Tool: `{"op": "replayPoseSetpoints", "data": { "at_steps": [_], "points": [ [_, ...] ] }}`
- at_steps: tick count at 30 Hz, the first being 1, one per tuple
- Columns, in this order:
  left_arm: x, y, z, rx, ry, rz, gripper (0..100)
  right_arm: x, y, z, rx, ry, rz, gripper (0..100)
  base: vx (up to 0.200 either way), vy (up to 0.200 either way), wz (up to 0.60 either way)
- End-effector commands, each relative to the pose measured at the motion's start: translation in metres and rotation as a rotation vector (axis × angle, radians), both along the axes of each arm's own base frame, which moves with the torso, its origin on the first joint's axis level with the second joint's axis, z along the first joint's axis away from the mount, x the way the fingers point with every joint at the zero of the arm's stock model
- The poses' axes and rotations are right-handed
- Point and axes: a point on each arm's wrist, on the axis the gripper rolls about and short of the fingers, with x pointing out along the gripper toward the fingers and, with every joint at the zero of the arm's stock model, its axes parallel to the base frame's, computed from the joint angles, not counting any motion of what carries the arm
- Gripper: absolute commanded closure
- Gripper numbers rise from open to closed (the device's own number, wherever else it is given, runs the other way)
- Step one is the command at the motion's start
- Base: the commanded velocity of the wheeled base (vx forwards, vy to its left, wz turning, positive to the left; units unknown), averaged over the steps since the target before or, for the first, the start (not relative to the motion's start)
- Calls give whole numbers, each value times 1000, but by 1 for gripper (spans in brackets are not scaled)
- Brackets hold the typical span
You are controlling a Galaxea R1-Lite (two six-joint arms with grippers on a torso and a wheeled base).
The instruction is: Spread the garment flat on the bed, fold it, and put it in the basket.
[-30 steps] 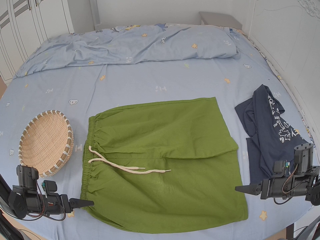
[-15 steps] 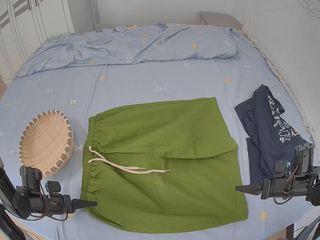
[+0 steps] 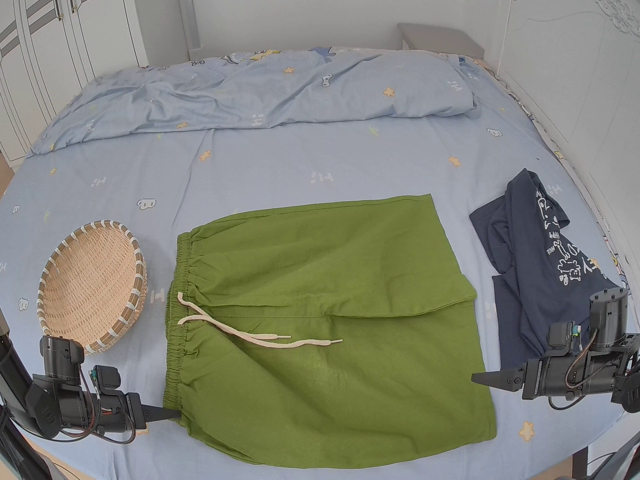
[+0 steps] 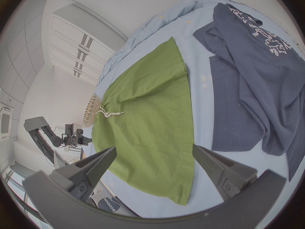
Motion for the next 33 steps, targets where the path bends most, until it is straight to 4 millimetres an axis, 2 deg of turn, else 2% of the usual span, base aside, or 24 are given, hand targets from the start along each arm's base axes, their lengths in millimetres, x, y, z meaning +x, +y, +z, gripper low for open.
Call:
{"op": "replayPoseSetpoints", "data": {
  "at_steps": [1,5,11,15,18,21,33],
  "points": [
    [-10,3,2,5,-1,21,100,-2,-1,-2,-3,13,-4,0,0,0,0],
    [-23,13,13,68,-81,41,100,-17,-5,-13,-17,74,-6,0,0,0,0],
    [-30,18,3,138,-74,-30,100,-28,-10,-25,-21,144,-10,0,0,0,0],
    [-27,21,-4,148,-56,-48,100,-34,-10,-28,-8,171,7,0,0,0,0],
    [-24,25,-5,146,-61,-32,100,-30,-11,-30,-8,192,1,0,0,0,0],
    [-22,26,-4,141,-70,-31,100,-27,-11,-42,-27,255,9,0,0,0,0],
    [-22,26,-2,139,-77,-23,100,-19,-6,-68,15,300,91,0,0,0,0]
  ]
}}
